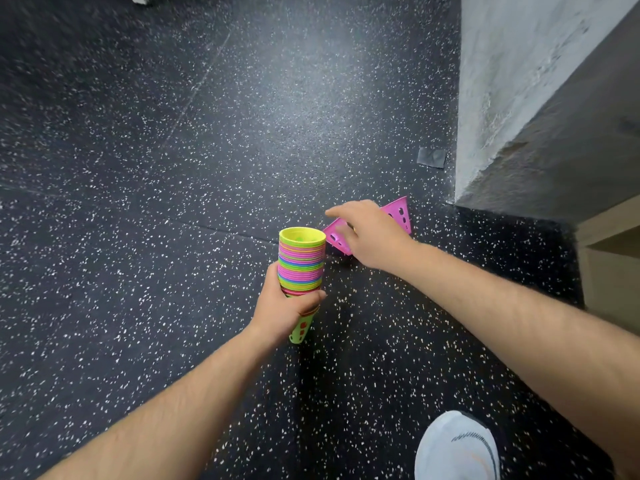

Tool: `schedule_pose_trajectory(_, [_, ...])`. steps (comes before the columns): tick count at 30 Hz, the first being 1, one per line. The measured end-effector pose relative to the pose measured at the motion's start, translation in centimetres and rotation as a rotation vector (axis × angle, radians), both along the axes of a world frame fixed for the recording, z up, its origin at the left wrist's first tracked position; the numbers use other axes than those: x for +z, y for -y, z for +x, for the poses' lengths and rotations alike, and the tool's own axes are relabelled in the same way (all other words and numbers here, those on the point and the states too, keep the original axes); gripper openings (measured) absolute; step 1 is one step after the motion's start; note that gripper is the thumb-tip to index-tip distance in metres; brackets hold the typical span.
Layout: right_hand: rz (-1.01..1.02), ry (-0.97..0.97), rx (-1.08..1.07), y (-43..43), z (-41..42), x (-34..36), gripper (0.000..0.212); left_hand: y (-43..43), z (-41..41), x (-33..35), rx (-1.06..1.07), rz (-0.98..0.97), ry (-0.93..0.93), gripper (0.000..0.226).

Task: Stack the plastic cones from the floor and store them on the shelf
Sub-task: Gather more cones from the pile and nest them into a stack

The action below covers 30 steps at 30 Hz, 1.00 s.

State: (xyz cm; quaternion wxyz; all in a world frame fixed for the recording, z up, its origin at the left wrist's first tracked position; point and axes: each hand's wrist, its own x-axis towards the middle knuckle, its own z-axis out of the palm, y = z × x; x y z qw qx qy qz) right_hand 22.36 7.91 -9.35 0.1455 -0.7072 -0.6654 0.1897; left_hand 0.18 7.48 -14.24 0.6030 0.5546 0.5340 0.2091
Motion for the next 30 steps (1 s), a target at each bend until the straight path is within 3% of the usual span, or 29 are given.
schedule_pose_trajectory(4, [-0.051, 0.303, 0.142, -2.0, 0.6, -1.8, 0.044, -0.2, -0.1, 0.1, -0.014, -0.009, -0.008, 0.065])
schedule_pose_trajectory(7, [-0.102, 0.356, 0.163, -2.8, 0.3, -2.7, 0.042, -0.1, -0.2, 0.3, -0.019, -0.015, -0.011, 0.065])
schedule_pose_trajectory(12, [-0.046, 0.396, 0.118, -2.5, -0.1, -2.7, 0.022, -0.2, -0.4, 0.1, -0.022, -0.003, -0.018, 0.066])
schedule_pose_trajectory(19, [0.239, 0.032, -0.194, -1.2, 2.0, 2.4, 0.017, -0.2, -0.1, -0.2, -0.039, -0.005, -0.022, 0.064])
schedule_pose_trajectory(25, [0.411, -0.085, -0.127, 0.2, 2.1, 5.0, 0.012, -0.6, 1.8, -0.2, -0.069, 0.021, -0.023, 0.064])
schedule_pose_trajectory(30, [0.299, -0.138, -0.006, 0.9, 2.3, 4.3, 0.012, -2.0, 4.1, 0.4, -0.100, 0.061, 0.001, 0.067])
